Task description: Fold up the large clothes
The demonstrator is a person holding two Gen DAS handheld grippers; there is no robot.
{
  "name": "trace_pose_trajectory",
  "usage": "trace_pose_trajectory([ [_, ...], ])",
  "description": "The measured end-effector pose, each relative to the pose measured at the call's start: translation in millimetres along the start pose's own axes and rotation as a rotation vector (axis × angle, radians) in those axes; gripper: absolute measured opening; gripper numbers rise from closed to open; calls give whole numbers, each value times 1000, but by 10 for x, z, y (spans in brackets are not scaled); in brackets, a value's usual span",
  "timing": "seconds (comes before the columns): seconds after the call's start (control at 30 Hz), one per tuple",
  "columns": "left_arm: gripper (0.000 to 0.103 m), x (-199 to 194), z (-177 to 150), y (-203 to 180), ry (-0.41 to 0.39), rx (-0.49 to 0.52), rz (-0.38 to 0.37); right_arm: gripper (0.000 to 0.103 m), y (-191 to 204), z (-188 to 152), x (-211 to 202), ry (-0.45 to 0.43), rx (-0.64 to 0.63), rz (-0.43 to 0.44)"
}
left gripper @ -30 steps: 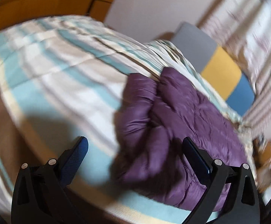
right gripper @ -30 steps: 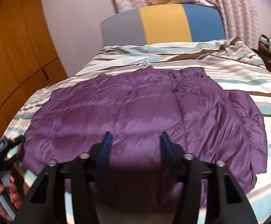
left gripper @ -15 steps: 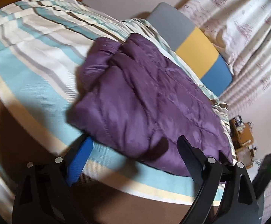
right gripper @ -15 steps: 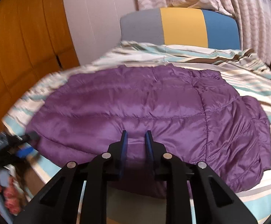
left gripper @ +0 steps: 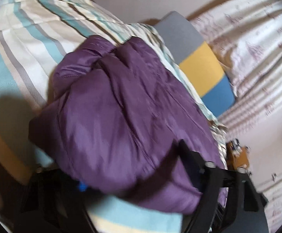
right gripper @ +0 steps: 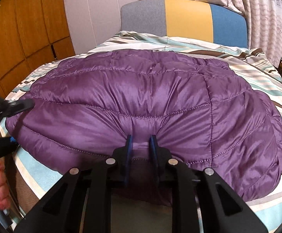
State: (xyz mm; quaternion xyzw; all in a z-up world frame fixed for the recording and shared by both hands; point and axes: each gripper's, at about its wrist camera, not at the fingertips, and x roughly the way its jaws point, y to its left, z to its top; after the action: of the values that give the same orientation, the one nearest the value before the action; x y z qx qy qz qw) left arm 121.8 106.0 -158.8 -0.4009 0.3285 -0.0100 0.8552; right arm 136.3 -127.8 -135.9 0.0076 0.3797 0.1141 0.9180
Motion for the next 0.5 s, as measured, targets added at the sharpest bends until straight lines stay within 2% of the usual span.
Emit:
trace_pose_trajectory([
  [0.03, 68, 21, 21, 13, -18, -29, 1, 17, 4, 0, -7, -1, 1, 0],
  [0.1, 54, 39, 63, 47, -25, -67, 5, 17, 6, -8, -11, -3, 2, 1],
  [0.2, 34, 37, 129, 194, -20, -204, -33, 17, 12, -19, -23, -5, 5, 2],
  [0.23, 32, 22, 130, 206, -24, -222, -36, 17, 14, -21, -26, -6, 5, 1],
  [0.27, 28, 2, 116, 184, -31, -208, -26, 17, 12, -24, -28, -7, 5, 2],
  [0.37, 22, -92, 115, -58, -79, -72, 37, 17, 0, -24, -30, -6, 12, 4],
  [0.5, 20, -239, 103, -412, -160, 89, 78, 17, -22, -30, -48, -7, 27, 9],
])
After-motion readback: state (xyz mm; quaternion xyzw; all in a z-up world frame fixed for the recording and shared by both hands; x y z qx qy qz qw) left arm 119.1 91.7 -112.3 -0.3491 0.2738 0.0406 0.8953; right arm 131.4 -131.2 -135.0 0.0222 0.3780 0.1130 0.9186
